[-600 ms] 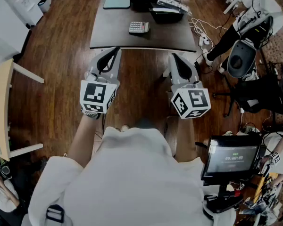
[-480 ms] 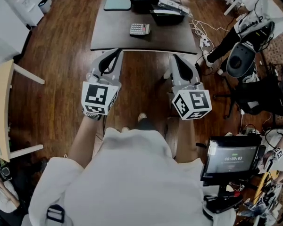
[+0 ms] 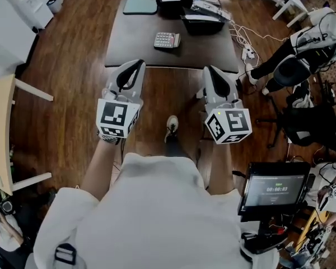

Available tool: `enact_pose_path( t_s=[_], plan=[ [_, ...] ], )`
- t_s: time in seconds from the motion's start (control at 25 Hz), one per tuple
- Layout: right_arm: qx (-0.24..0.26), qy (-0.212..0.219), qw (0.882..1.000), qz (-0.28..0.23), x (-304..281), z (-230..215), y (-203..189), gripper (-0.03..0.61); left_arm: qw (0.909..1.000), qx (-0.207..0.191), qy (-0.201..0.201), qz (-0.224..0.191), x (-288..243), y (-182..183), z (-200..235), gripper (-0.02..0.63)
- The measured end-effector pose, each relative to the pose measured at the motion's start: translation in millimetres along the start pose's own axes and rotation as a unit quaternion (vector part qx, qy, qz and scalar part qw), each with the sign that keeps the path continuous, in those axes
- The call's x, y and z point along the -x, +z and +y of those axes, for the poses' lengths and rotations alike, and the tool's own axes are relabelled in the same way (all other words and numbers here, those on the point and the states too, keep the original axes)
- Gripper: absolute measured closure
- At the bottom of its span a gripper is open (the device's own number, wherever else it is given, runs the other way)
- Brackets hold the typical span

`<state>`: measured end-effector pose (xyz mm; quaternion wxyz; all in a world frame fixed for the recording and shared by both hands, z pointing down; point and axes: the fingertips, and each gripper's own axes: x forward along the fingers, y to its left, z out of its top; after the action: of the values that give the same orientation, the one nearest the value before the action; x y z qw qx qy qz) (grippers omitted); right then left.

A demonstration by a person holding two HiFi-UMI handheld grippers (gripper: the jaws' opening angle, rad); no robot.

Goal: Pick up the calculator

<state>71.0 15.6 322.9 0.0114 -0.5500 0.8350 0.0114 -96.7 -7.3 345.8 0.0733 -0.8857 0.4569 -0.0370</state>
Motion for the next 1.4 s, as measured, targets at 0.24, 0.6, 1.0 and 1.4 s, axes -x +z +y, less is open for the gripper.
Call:
enact_pose_path(
  t_s=[0.24,0.6,1.0,1.4],
  plan=[
    [-0.008,0.008,1.0,0.001,-45,-44,-1,0.577,1.0,0.001,0.006,0.007,-55,-1,12,0.607],
    [0.0,0.046,0.999,0.007,-109,-89,-1,0.577,0.9994,0.003,0.028,0.019,-124,-5,33,0.607],
    [-0.001,0.063,0.998,0.006,-160,-144,-2,0.577,0.999,-0.001,0.032,0.031,-200,-6,46,0.607],
    [0.032,0.078,0.996,0.007,-197,-177,-4,0.577,0.9991,-0.009,0.02,0.035,-257,-9,48,0.607]
  ],
)
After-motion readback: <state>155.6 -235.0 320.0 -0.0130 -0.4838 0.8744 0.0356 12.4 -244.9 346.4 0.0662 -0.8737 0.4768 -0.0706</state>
